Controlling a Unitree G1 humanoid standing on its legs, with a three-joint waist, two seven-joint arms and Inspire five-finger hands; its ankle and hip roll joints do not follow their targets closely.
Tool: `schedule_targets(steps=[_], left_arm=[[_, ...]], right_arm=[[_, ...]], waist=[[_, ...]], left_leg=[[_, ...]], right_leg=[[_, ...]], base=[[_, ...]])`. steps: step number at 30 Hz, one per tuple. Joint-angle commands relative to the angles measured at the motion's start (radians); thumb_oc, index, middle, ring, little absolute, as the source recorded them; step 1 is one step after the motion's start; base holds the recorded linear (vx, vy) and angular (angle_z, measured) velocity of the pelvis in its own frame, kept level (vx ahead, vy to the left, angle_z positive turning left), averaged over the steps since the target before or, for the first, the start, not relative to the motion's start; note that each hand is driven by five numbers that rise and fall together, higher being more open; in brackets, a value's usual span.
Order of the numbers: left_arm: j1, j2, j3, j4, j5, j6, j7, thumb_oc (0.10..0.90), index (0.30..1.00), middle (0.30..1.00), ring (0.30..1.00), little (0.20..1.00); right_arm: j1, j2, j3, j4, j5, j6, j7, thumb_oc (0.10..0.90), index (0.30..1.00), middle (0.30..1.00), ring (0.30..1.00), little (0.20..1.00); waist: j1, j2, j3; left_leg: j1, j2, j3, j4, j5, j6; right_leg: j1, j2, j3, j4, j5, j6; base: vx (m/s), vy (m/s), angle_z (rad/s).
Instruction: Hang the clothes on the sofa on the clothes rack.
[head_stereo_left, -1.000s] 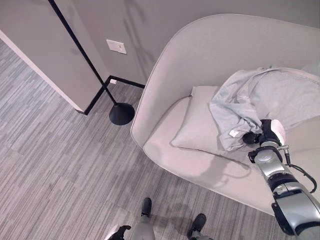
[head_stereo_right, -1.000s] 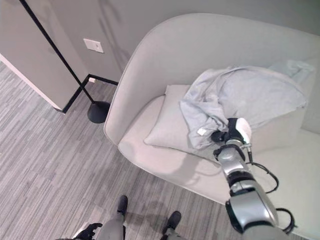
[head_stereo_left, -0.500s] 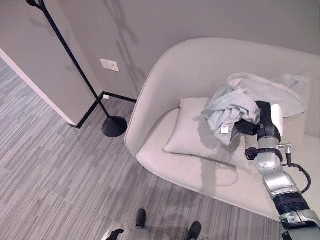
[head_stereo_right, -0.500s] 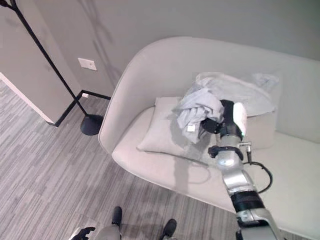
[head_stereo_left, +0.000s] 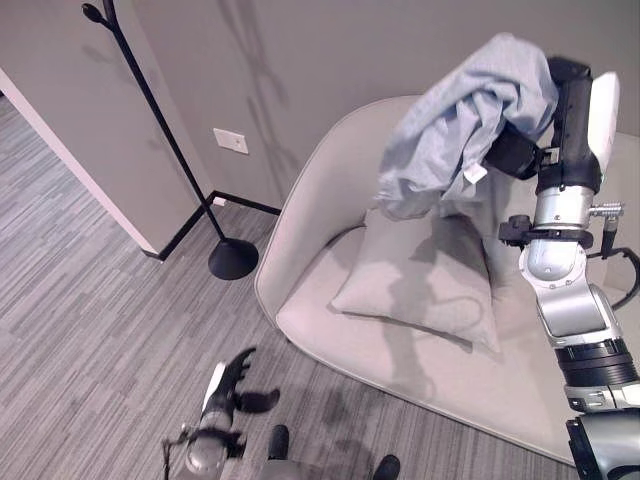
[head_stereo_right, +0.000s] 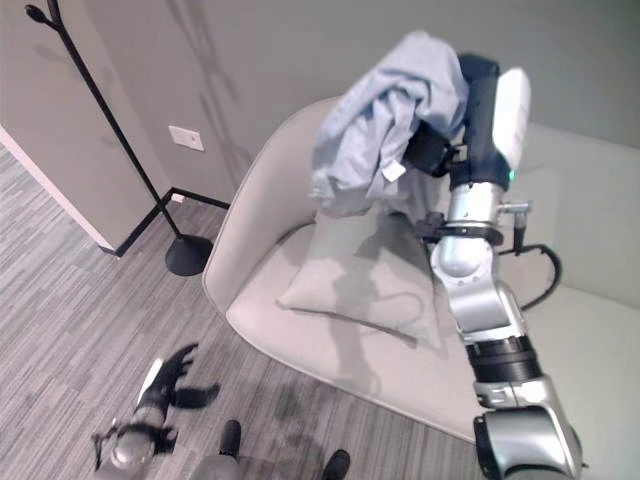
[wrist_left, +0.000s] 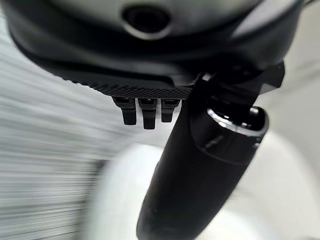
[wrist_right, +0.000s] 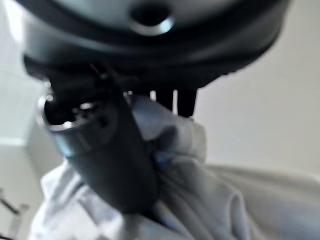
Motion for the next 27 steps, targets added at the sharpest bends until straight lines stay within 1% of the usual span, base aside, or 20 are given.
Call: schedule_targets(steps=[1, 2, 3, 4, 6, 7, 10, 14, 16, 17, 18, 19, 20, 21, 22, 23, 24, 25, 26, 27], left_arm=[[-0.043, 0.046, 0.012, -0.005, 0.088, -0.115, 0.106, 0.8, 0.9, 0.9, 0.9, 0.9], [-0.054, 0.071, 0.041, -0.065, 0.144, -0.129, 0.158, 0.8, 0.9, 0.9, 0.9, 0.9], [-0.063, 0.086, 0.056, -0.087, 0.185, -0.132, 0.187, 0.8, 0.9, 0.9, 0.9, 0.9], [-0.085, 0.114, 0.087, -0.134, 0.253, -0.141, 0.242, 0.8, 0.9, 0.9, 0.9, 0.9], [-0.111, 0.137, 0.118, -0.184, 0.318, -0.148, 0.31, 0.8, 0.9, 0.9, 0.9, 0.9], [-0.133, 0.146, 0.139, -0.23, 0.342, -0.156, 0.347, 0.8, 0.9, 0.9, 0.9, 0.9], [-0.161, 0.135, 0.152, -0.281, 0.349, -0.17, 0.382, 0.8, 0.9, 0.9, 0.9, 0.9], [-0.196, 0.107, 0.101, -0.275, 0.379, -0.167, 0.397, 0.8, 0.9, 0.9, 0.9, 0.9], [-0.203, 0.091, 0.085, -0.279, 0.363, -0.171, 0.389, 0.8, 0.9, 0.9, 0.9, 0.9], [-0.219, 0.061, 0.033, -0.312, 0.32, -0.178, 0.341, 0.8, 0.9, 0.9, 0.9, 0.9], [-0.219, 0.061, 0.033, -0.312, 0.317, -0.178, 0.338, 0.8, 0.9, 0.9, 0.9, 0.9], [-0.217, 0.027, -0.004, -0.351, 0.214, -0.201, 0.288, 0.8, 0.9, 0.9, 0.9, 0.9], [-0.216, 0.028, -0.001, -0.354, 0.206, -0.2, 0.281, 0.8, 0.9, 0.9, 0.9, 0.9], [-0.211, 0.011, -0.02, -0.374, 0.141, -0.215, 0.25, 0.8, 0.9, 0.9, 0.9, 0.9], [-0.204, -0.003, -0.035, -0.399, 0.043, -0.226, 0.194, 0.8, 0.9, 0.9, 0.9, 0.9], [-0.194, -0.043, -0.078, -0.42, -0.134, -0.243, 0.111, 0.8, 0.9, 0.9, 0.9, 0.9], [-0.195, -0.042, -0.076, -0.419, -0.142, -0.243, 0.104, 0.8, 0.9, 0.9, 0.9, 0.9], [-0.206, -0.081, -0.126, -0.401, -0.286, -0.237, 0.038, 0.8, 0.9, 0.9, 0.9, 0.9], [-0.216, -0.091, -0.149, -0.387, -0.309, -0.231, 0.021, 0.8, 0.9, 0.9, 0.9, 0.9], [-0.219, -0.092, -0.148, -0.384, -0.311, -0.233, 0.019, 0.8, 0.9, 0.9, 0.9, 0.9]], right_arm=[[-0.178, -0.048, -0.012, -0.061, -0.013, -0.129, -0.078, 0.4, 0.3, 0.3, 0.3, 0.3], [-0.213, -0.056, -0.01, -0.065, -0.006, -0.133, -0.089, 0.4, 0.3, 0.3, 0.3, 0.3], [-0.239, -0.062, -0.002, -0.065, -0.009, -0.133, -0.093, 0.4, 0.3, 0.3, 0.3, 0.3], [-0.272, -0.068, 0.009, -0.069, -0.009, -0.136, -0.1, 0.4, 0.3, 0.3, 0.3, 0.3], [-0.308, -0.073, 0.03, -0.066, 0.001, -0.144, -0.104, 0.4, 0.3, 0.3, 0.3, 0.3], [-0.312, -0.061, 0.042, -0.073, 0.024, -0.153, -0.098, 0.4, 0.3, 0.3, 0.3, 0.3], [-0.295, -0.023, 0.062, -0.09, 0.071, -0.17, -0.078, 0.4, 0.3, 0.3, 0.3, 0.3], [-0.266, 0.028, 0.102, -0.13, 0.198, -0.213, -0.019, 0.4, 0.3, 0.3, 0.3, 0.3], [-0.261, 0.036, 0.117, -0.142, 0.221, -0.214, -0.004, 0.4, 0.3, 0.3, 0.3, 0.3], [-0.259, 0.053, 0.153, -0.162, 0.268, -0.216, 0.03, 0.4, 0.3, 0.3, 0.3, 0.3], [-0.259, 0.052, 0.153, -0.162, 0.269, -0.216, 0.031, 0.4, 0.3, 0.3, 0.3, 0.3], [-0.265, 0.059, 0.173, -0.166, 0.276, -0.211, 0.042, 0.4, 0.3, 0.3, 0.3, 0.3], [-0.265, 0.058, 0.175, -0.165, 0.277, -0.211, 0.042, 0.4, 0.3, 0.3, 0.3, 0.3], [-0.27, 0.065, 0.182, -0.163, 0.283, -0.209, 0.047, 0.4, 0.3, 0.3, 0.3, 0.3], [-0.277, 0.072, 0.191, -0.154, 0.291, -0.206, 0.052, 0.4, 0.3, 0.3, 0.3, 0.3], [-0.298, 0.089, 0.205, -0.14, 0.305, -0.2, 0.057, 0.4, 0.3, 0.3, 0.3, 0.3], [-0.3, 0.089, 0.206, -0.139, 0.305, -0.2, 0.057, 0.4, 0.3, 0.3, 0.3, 0.3], [-0.319, 0.117, 0.227, -0.127, 0.327, -0.198, 0.062, 0.4, 0.3, 0.3, 0.3, 0.3], [-0.331, 0.131, 0.233, -0.116, 0.337, -0.2, 0.065, 0.4, 0.3, 0.3, 0.3, 0.3], [-0.333, 0.13, 0.233, -0.114, 0.338, -0.201, 0.065, 0.4, 0.3, 0.3, 0.3, 0.3]], waist=[[-0.003, -0.064, -0.126], [-0.005, -0.068, -0.134], [-0.004, -0.07, -0.137], [-0.005, -0.074, -0.146], [-0.009, -0.079, -0.151], [-0.012, -0.082, -0.157], [-0.019, -0.084, -0.163], [-0.033, -0.091, -0.17], [-0.035, -0.094, -0.17], [-0.046, -0.1, -0.17], [-0.045, -0.099, -0.171], [-0.05, -0.103, -0.169], [-0.049, -0.101, -0.17], [-0.05, -0.103, -0.169], [-0.051, -0.103, -0.168], [-0.052, -0.106, -0.166], [-0.052, -0.105, -0.166], [-0.058, -0.107, -0.165], [-0.061, -0.108, -0.163], [-0.061, -0.107, -0.162]], left_leg=[[0.032, 0.048, 0.058, 0.002, -0.047, -0.04], [0.042, 0.05, 0.061, 0.002, -0.05, -0.041], [0.046, 0.051, 0.063, 0.002, -0.051, -0.043], [0.056, 0.054, 0.067, 0.002, -0.061, -0.047], [0.057, 0.053, 0.07, 0.002, -0.056, -0.045], [0.059, 0.054, 0.073, 0.002, -0.056, -0.045], [0.063, 0.052, 0.078, 0.002, -0.057, -0.044], [0.071, 0.056, 0.093, 0.002, -0.059, -0.043], [0.071, 0.056, 0.095, 0.002, -0.059, -0.043], [0.074, 0.06, 0.103, 0.002, -0.057, -0.042], [0.074, 0.06, 0.103, 0.002, -0.057, -0.042], [0.075, 0.063, 0.107, 0.002, -0.057, -0.042], [0.076, 0.064, 0.108, 0.002, -0.057, -0.042], [0.077, 0.065, 0.108, 0.002, -0.056, -0.041], [0.079, 0.068, 0.11, 0.002, -0.056, -0.041], [0.084, 0.073, 0.112, 0.002, -0.054, -0.041], [0.083, 0.073, 0.112, 0.002, -0.054, -0.041], [0.085, 0.076, 0.112, 0.002, -0.051, -0.039], [0.085, 0.077, 0.113, 0.002, -0.05, -0.039], [0.086, 0.078, 0.114, 0.002, -0.05, -0.039]], right_leg=[[0.069, -0.025, 0.038, 0.01, -0.165, 0.045], [0.077, -0.024, 0.042, 0.01, -0.167, 0.044], [0.079, -0.024, 0.044, 0.01, -0.167, 0.044], [0.087, -0.021, 0.048, 0.01, -0.174, 0.044], [0.085, -0.024, 0.052, 0.01, -0.167, 0.043], [0.084, -0.025, 0.053, 0.01, -0.165, 0.043], [0.083, -0.025, 0.058, 0.01, -0.161, 0.044], [0.078, -0.022, 0.074, 0.01, -0.155, 0.043], [0.076, -0.02, 0.079, 0.01, -0.155, 0.042], [0.071, -0.016, 0.088, 0.01, -0.151, 0.04], [0.071, -0.016, 0.089, 0.01, -0.151, 0.04], [0.07, -0.014, 0.092, 0.01, -0.149, 0.038], [0.069, -0.013, 0.094, 0.01, -0.149, 0.038], [0.069, -0.012, 0.095, 0.01, -0.15, 0.037], [0.069, -0.008, 0.099, 0.01, -0.149, 0.036], [0.071, -0.003, 0.104, 0.01, -0.151, 0.034], [0.07, -0.003, 0.104, 0.01, -0.15, 0.034], [0.069, 0.002, 0.11, 0.01, -0.151, 0.03], [0.069, 0.004, 0.113, 0.01, -0.152, 0.029], [0.069, 0.005, 0.114, 0.01, -0.152, 0.029]], base=[[-0.02, 0.001, -0.12], [0.0, -0.007, -0.05], [0.02, -0.013, -0.12], [0.02, -0.013, -0.13], [0.0, -0.002, -0.05], [-0.04, 0.006, 0.01], [0.0, 0.0, 0.0], [-0.01, -0.006, -0.11], [-0.01, -0.019, -0.18], [-0.01, -0.023, -0.12], [-0.01, -0.05, -0.17], [0.0, -0.026, -0.17], [0.0, -0.038, -0.13], [0.0, -0.026, -0.05], [0.01, -0.048, -0.02], [0.01, -0.036, -0.02], [0.0, -0.048, -0.04], [0.0, -0.035, -0.04], [0.0, -0.035, -0.05], [0.01, -0.022, -0.1]])
